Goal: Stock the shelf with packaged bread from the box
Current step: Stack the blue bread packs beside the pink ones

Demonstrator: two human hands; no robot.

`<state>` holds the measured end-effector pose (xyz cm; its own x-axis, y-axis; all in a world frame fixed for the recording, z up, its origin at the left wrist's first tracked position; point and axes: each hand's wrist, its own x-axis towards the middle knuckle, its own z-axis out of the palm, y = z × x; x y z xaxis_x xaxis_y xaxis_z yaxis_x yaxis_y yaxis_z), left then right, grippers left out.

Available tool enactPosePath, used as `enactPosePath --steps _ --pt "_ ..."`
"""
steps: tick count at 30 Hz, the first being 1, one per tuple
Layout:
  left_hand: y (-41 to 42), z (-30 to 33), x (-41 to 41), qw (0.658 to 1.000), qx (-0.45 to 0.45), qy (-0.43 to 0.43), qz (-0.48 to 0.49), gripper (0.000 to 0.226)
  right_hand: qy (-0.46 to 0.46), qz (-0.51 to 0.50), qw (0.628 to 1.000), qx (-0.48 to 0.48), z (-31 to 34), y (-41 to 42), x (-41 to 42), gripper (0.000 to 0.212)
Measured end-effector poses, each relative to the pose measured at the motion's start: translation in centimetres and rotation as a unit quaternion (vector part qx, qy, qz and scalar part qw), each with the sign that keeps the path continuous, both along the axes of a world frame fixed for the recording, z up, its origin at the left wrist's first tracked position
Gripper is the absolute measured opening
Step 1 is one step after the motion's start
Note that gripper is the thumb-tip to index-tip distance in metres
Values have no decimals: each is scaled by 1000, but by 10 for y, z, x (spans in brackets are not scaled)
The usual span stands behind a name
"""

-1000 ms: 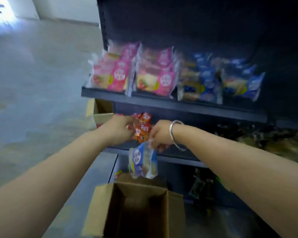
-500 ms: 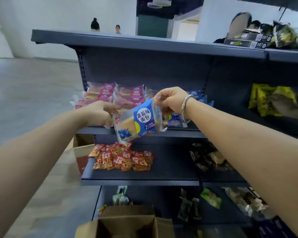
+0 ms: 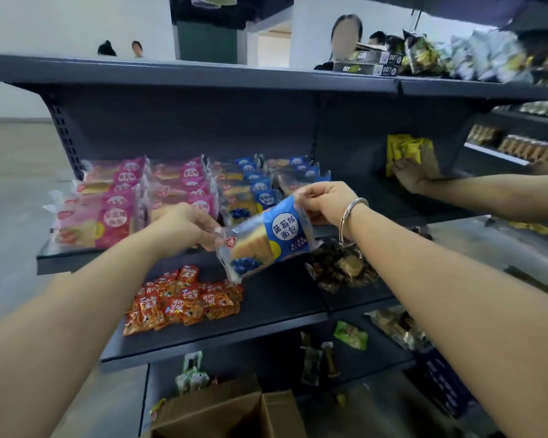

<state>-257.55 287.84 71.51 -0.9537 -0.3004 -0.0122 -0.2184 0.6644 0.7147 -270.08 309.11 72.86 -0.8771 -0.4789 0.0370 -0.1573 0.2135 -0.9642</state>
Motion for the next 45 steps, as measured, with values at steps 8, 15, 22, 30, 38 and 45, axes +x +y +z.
enactPosePath --steps 8,15,22,30,38,45 --pt "50 -6 -74 998 55 -17 -16 15 -158 -183 970 10 -47 46 -51 15" --pt "74 -14 -151 992 123 -13 36 17 -239 -148 959 39 -68 64 -119 46" --pt "67 -22 -208 978 181 69 76 28 -293 -65 953 51 -96 64 -168 45" --pt "59 -37 -251 982 134 80 107 22 -149 -101 981 67 -105 47 -221 34" --pt "55 -50 -271 990 70 69 99 14 -25 -122 972 199 -108 32 -247 31" --pt "54 -48 -274 995 14 46 93 22 4 -77 965 252 -103 34 -250 25"
